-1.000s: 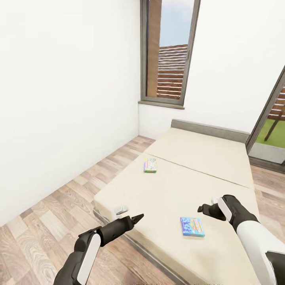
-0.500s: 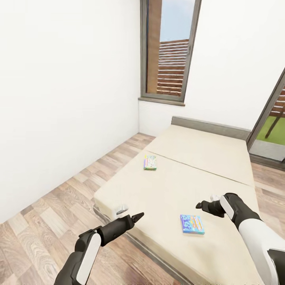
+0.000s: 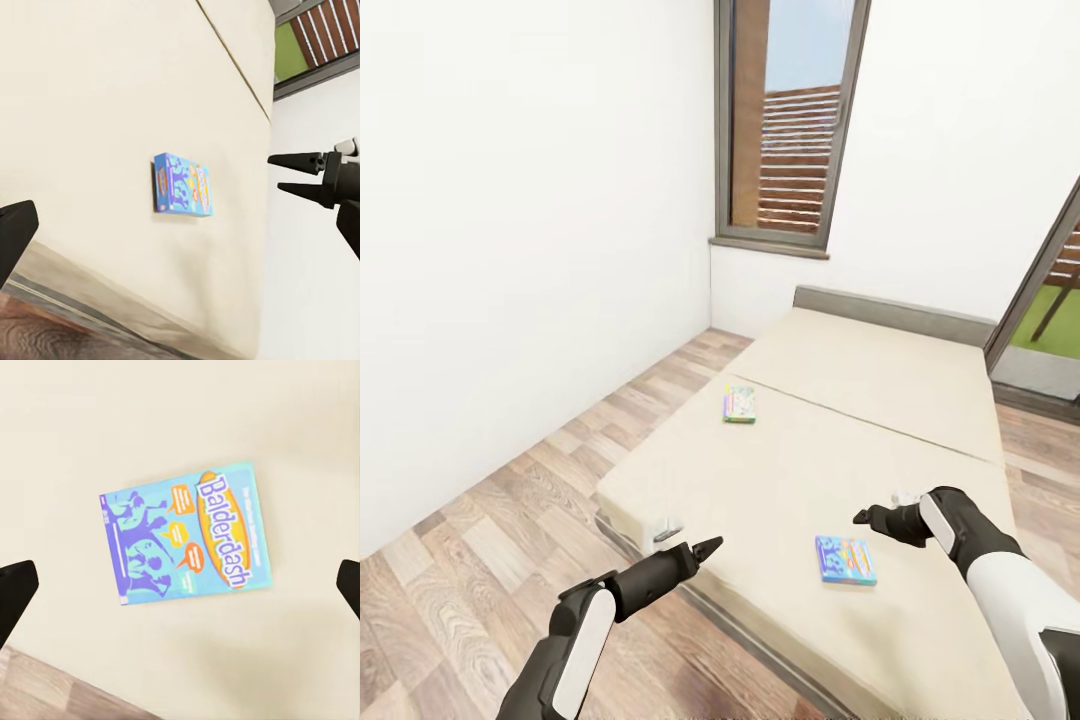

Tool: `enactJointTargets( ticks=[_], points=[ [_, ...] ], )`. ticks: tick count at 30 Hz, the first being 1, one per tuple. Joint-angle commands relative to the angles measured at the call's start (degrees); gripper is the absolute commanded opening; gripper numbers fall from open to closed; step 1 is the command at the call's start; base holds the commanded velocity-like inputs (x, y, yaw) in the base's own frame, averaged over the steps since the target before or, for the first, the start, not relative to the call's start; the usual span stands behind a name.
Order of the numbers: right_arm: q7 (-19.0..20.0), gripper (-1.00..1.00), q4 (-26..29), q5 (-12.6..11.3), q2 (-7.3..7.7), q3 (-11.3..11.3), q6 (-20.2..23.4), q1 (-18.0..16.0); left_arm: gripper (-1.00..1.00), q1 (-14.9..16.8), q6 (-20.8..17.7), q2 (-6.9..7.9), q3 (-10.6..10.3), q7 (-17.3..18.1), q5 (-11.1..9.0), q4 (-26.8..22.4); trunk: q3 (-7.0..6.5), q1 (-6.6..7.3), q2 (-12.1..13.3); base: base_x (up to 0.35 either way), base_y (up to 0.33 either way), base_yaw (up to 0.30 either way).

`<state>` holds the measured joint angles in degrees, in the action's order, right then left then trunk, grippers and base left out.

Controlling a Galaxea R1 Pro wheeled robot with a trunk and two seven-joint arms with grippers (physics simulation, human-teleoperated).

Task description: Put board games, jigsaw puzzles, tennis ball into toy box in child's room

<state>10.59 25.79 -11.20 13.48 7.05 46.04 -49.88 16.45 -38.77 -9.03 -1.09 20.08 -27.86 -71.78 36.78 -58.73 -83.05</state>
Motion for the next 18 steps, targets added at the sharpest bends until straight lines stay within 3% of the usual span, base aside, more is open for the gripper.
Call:
enactJointTargets(
  ticks=[1, 18],
  points=[
    [0.35, 1.00, 0.05, 0.13, 0.03, 0.29, 0.28, -0.03, 1.00, 0.02, -0.39, -0.02, 0.06, -0.02, -0.25, -0.03, 0.15, 0.00, -0.03, 0.000, 0.000, 0.000],
    [0.78, 1.00, 0.05, -0.07, 0.21, 0.26, 0.22, -0.05, 1.00, -0.04, -0.34, -0.02, 0.04, -0.20, -0.33, -0.07, 1.74, 0.00, -0.03, 0.000, 0.000, 0.000]
  ],
)
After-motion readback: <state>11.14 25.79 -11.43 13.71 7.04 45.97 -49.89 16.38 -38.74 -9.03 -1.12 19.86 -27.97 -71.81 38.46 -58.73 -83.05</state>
